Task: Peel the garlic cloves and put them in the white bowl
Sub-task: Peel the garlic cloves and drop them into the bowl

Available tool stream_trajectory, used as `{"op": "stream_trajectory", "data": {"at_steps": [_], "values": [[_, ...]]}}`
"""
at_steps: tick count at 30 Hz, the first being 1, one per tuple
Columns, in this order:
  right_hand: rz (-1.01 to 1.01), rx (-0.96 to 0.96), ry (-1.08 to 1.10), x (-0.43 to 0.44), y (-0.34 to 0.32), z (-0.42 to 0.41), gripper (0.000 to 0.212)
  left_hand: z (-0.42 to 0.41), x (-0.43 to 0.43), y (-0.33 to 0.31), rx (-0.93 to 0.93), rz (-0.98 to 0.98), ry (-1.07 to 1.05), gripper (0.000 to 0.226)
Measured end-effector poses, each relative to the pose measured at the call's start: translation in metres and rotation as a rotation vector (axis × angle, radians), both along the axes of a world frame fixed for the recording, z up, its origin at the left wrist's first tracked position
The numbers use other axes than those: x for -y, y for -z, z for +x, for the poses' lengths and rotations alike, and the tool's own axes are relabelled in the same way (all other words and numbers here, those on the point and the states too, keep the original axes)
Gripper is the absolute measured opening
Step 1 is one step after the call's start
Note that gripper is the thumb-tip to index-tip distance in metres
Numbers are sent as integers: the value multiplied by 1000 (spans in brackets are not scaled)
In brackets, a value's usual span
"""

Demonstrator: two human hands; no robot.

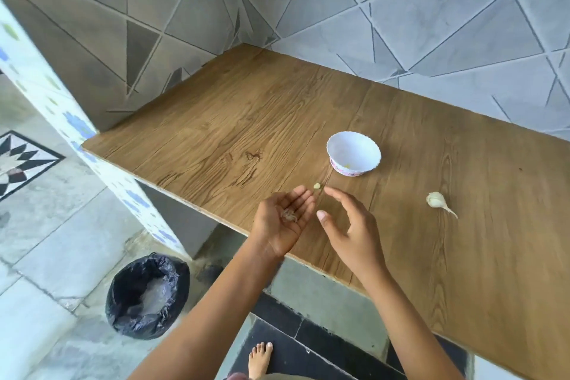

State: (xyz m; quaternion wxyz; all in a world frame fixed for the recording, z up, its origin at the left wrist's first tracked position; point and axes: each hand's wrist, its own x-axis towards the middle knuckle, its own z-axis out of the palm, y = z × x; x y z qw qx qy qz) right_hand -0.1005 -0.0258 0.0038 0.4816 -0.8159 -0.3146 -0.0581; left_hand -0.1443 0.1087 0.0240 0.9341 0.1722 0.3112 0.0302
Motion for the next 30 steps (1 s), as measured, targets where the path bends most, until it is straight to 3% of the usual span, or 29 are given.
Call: {"op": "stream_trajectory", "data": {"at_steps": [11, 16, 26, 30], "values": [[-1, -78, -444, -106, 6, -72, 51, -130, -83, 6, -25, 46, -559, 31], [-60, -100, -583, -179, 26, -116, 42, -192, -139, 33, -57, 16, -690, 30], [-139, -245, -475, -339, 110, -193, 36, -283, -300, 113, -270, -27, -602, 28], [-274, -367, -390, -380, 175, -209, 36, -291, -354, 176, -387, -23, -574, 25]]}}
